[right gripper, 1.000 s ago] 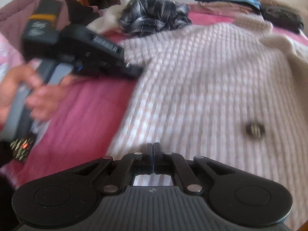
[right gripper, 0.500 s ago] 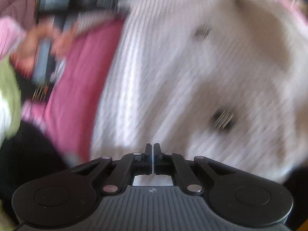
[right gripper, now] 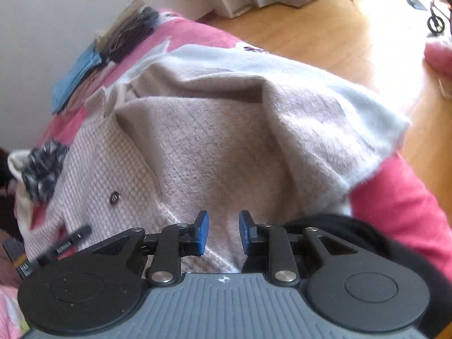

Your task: Fold clothes

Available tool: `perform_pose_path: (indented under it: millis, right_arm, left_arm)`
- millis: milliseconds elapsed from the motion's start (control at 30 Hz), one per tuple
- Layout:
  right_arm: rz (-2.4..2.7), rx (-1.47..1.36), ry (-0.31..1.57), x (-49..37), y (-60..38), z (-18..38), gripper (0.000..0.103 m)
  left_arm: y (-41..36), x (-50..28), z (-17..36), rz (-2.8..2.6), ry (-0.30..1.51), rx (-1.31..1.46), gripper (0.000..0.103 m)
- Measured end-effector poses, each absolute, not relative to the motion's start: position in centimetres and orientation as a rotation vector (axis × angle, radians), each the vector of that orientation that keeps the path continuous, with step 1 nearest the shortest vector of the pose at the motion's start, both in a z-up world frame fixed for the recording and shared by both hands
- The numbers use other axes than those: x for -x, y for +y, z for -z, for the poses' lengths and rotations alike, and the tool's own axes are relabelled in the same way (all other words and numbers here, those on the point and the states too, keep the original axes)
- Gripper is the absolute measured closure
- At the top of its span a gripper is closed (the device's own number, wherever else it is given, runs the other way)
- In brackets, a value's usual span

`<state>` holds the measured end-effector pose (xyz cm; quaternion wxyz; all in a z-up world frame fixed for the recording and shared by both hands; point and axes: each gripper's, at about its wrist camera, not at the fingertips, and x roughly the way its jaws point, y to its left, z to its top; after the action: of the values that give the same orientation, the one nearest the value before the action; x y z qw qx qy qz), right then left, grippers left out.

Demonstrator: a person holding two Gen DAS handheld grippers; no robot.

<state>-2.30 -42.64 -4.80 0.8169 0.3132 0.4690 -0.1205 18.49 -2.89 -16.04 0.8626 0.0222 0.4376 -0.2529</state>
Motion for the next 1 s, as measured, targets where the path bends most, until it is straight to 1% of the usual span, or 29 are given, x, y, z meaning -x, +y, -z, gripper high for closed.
perform_pose_path:
  millis: [333, 433, 500, 833, 1000]
  right_arm:
    - [0.372, -0.664, 0.999, 5.2, -40.3, 3.4, 0.071]
    - [0.412, -0.7, 0.995, 6.3, -40.1, 3.5, 0.065]
    - [0.429, -0.712, 0.995, 6.8, -40.2, 4.1, 0.063]
    - [0.434, -0.783, 1.038, 9.1, -43.3, 7.8, 0.06]
    - [0.396, -0.924, 1.022, 10.5, -45.7, 10.7, 0.059]
  left_arm:
    - [-2.2, -18.5, 16.3, 0.527, 0.925, 0.027, 0.086]
    - [-2.1, -18.8, 16.2, 0.53, 0.934, 0.06, 0.082]
    - [-2.3, -18.8, 16.2, 0.53, 0.929, 0.056, 0.082]
    - [-3.3, -18.0, 15.9, 0.474, 0.896, -0.019, 0.082]
    - [-3.5, -16.2, 14.8, 0.432, 0.874, -0.075, 0.082]
